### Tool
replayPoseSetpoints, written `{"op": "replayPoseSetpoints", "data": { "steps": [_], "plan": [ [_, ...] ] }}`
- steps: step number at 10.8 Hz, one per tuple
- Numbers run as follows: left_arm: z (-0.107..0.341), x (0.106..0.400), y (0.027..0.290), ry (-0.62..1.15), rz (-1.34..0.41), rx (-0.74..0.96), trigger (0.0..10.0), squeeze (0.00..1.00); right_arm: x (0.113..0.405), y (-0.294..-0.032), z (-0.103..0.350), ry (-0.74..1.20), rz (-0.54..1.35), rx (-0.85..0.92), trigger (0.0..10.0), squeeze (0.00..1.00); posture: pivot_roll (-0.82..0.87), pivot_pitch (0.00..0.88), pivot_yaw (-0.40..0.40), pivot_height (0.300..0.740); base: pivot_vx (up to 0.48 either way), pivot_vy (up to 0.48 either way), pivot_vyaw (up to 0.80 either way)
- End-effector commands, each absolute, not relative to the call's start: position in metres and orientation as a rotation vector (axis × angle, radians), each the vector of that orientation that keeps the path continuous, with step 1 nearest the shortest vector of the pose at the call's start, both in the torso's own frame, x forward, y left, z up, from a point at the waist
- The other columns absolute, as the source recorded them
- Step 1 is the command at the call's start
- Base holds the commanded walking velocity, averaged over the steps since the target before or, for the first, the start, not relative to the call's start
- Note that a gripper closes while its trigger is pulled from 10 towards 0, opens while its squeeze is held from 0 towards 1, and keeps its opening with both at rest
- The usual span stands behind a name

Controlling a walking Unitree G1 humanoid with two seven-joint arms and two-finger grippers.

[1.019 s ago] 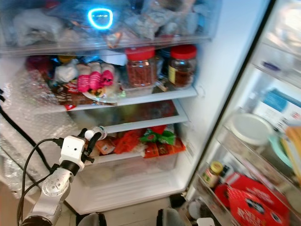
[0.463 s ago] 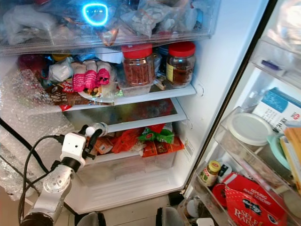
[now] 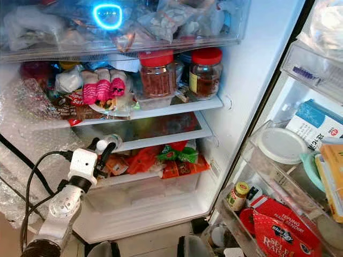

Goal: Restocking fridge

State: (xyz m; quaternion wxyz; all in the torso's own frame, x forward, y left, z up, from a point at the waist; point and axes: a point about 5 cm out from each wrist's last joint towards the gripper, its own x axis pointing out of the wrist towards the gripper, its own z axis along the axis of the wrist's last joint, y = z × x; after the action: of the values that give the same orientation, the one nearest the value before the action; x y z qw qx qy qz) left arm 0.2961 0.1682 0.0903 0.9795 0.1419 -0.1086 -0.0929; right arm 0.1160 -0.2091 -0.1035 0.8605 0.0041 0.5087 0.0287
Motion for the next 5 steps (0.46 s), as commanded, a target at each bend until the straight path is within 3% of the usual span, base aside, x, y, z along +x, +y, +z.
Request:
{"op": "replayPoseSetpoints", "data": {
  "steps": [1, 5],
  "plan": [
    [0.0984, 0.2968, 0.169, -0.264, -0.186, 0.302, 10.0, 0.0, 0.1106, -0.2016, -0.1062, 1.085, 0.081, 0.034, 10.0, 0.0, -0.16, 0.0, -0.011, 0.619, 0.0, 0.0, 0.0],
    [0.0989, 0.2953, 0.1713, -0.272, -0.169, 0.303, 10.0, 0.0, 0.1103, -0.2018, -0.1063, 1.087, 0.083, 0.033, 10.0, 0.0, -0.16, 0.0, -0.013, 0.619, 0.0, 0.0, 0.0]
  ]
}}
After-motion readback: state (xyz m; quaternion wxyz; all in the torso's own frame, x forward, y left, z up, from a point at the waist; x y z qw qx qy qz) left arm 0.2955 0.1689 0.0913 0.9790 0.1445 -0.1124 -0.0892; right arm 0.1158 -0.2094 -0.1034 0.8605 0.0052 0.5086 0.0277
